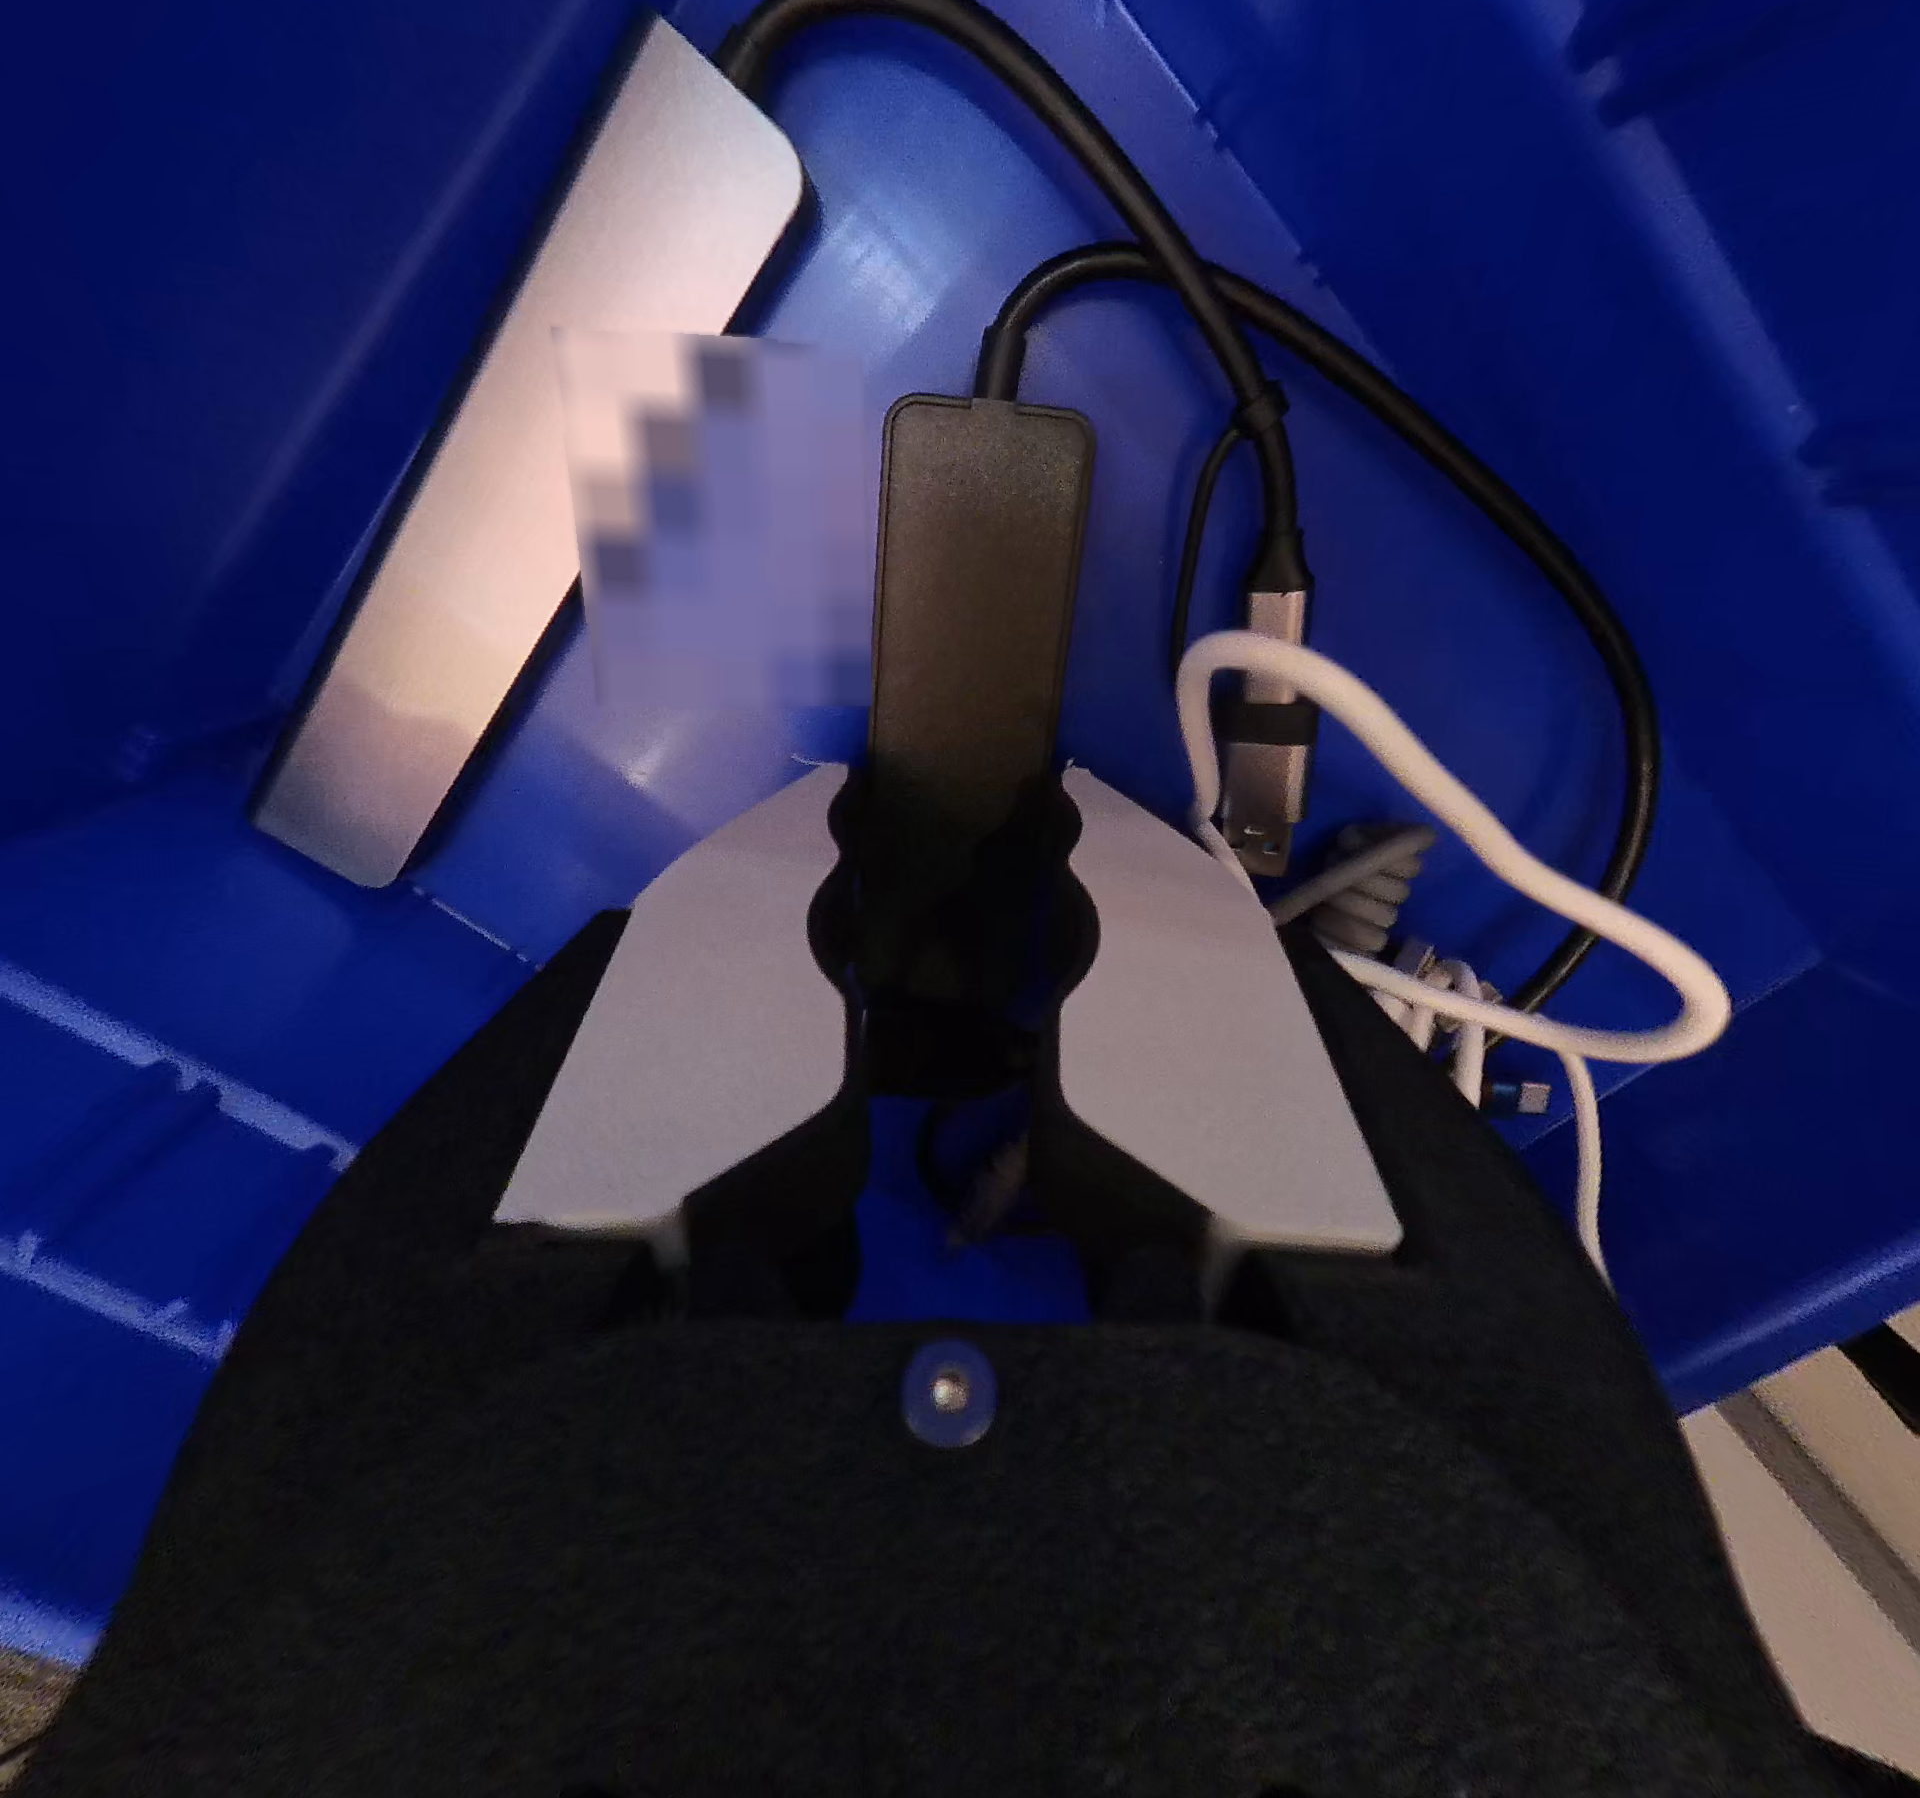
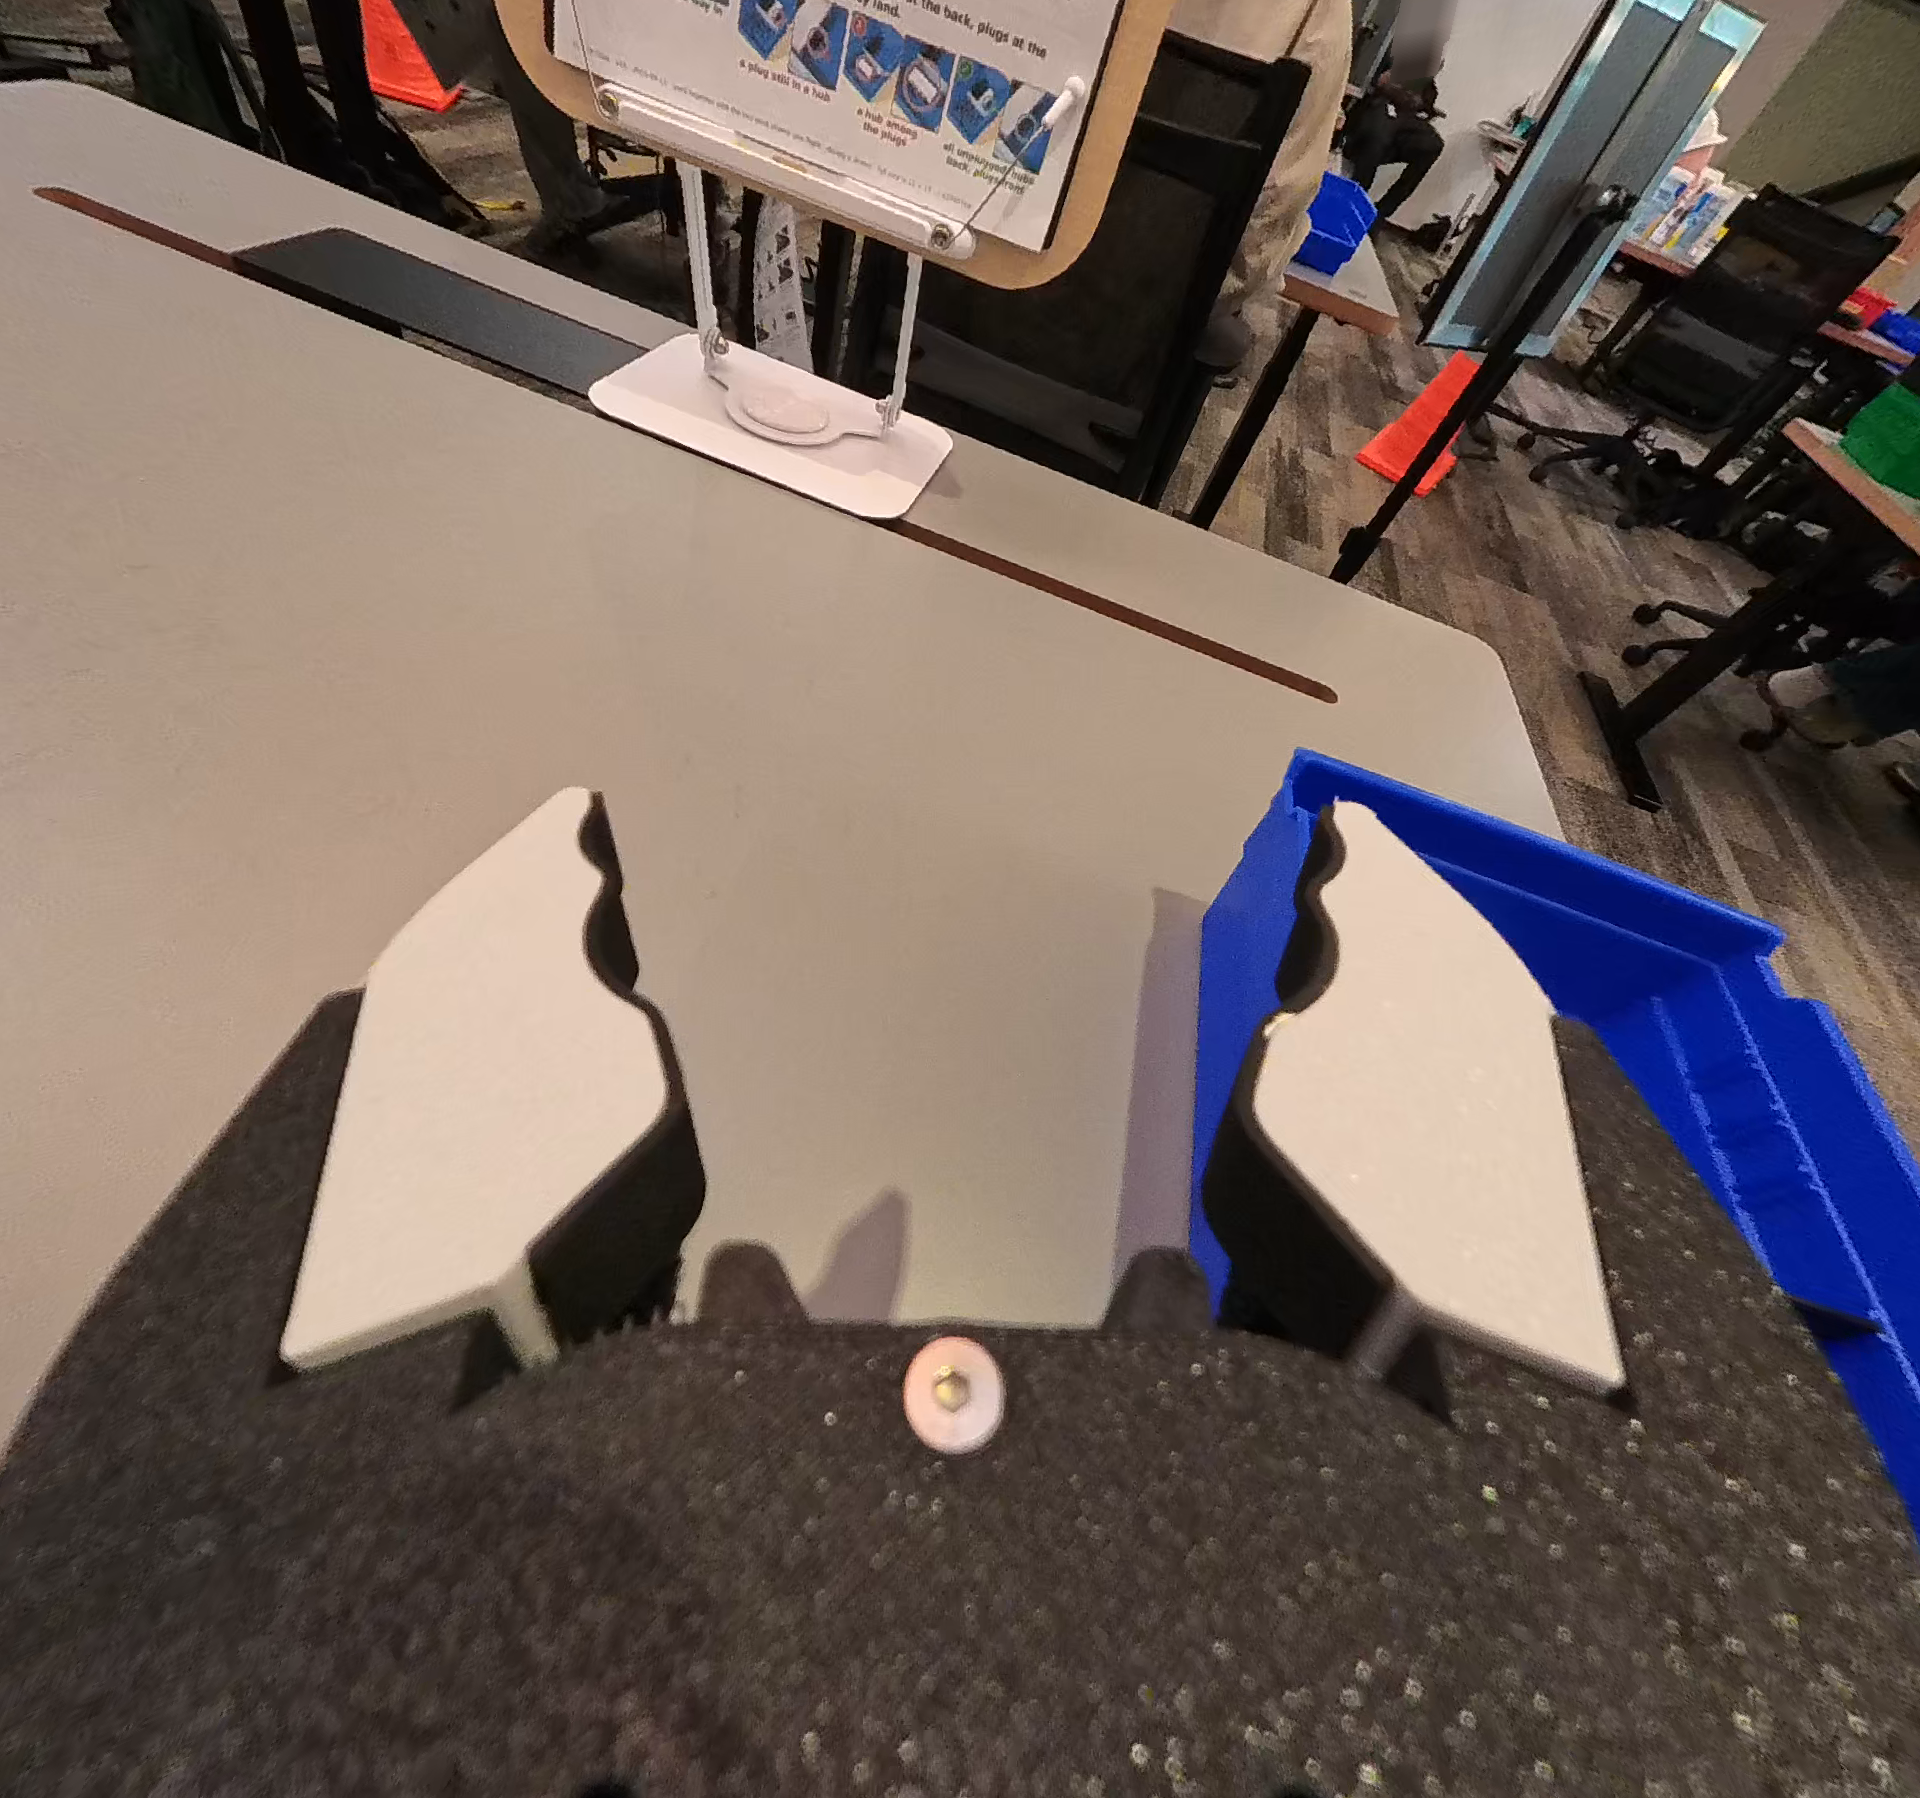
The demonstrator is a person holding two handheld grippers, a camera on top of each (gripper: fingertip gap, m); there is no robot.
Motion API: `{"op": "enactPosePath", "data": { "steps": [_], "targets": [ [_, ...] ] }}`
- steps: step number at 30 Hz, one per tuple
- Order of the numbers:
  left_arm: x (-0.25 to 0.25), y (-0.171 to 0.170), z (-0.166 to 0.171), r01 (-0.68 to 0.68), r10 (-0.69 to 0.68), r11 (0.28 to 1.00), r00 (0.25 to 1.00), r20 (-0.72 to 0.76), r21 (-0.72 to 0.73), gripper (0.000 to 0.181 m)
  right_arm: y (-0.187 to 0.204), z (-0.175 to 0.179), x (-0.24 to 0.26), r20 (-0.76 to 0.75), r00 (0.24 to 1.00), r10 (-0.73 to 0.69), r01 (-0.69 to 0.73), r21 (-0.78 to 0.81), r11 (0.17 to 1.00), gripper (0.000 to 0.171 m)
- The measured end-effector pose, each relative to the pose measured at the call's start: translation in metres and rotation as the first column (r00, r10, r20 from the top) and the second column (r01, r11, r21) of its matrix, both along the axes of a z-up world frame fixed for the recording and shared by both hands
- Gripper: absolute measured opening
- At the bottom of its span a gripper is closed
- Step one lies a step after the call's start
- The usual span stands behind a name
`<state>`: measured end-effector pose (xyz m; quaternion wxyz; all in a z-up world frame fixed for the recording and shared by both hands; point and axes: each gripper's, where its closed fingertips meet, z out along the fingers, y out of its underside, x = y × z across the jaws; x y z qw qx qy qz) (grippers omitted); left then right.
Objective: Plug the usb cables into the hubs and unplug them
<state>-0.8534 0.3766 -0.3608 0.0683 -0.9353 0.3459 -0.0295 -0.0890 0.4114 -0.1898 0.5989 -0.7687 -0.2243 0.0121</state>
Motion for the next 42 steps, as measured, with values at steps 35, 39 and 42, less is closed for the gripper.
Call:
{"op": "enactPosePath", "data": {
  "steps": [35, 39, 42],
  "targets": [
    [-0.026, -0.013, 0.107, -0.166, 0.134, 0.951, 0.982, 0.136, 0.261, 0.032, 0.003, -0.004, -0.014, -0.022, 0.999, 0.047, -0.047, -0.002, 0.999, 0.121],
    [-0.027, -0.018, 0.127, -0.176, 0.140, 0.939, 0.980, 0.140, 0.297, 0.032, 0.002, -0.004, -0.018, -0.031, 0.998, 0.061, -0.061, 0.004, 0.998, 0.120],
    [-0.029, -0.021, 0.139, -0.182, 0.147, 0.931, 0.980, 0.131, 0.317, 0.032, 0.001, -0.004, -0.018, -0.037, 0.997, 0.067, -0.066, 0.006, 0.998, 0.121]
  ]
}}
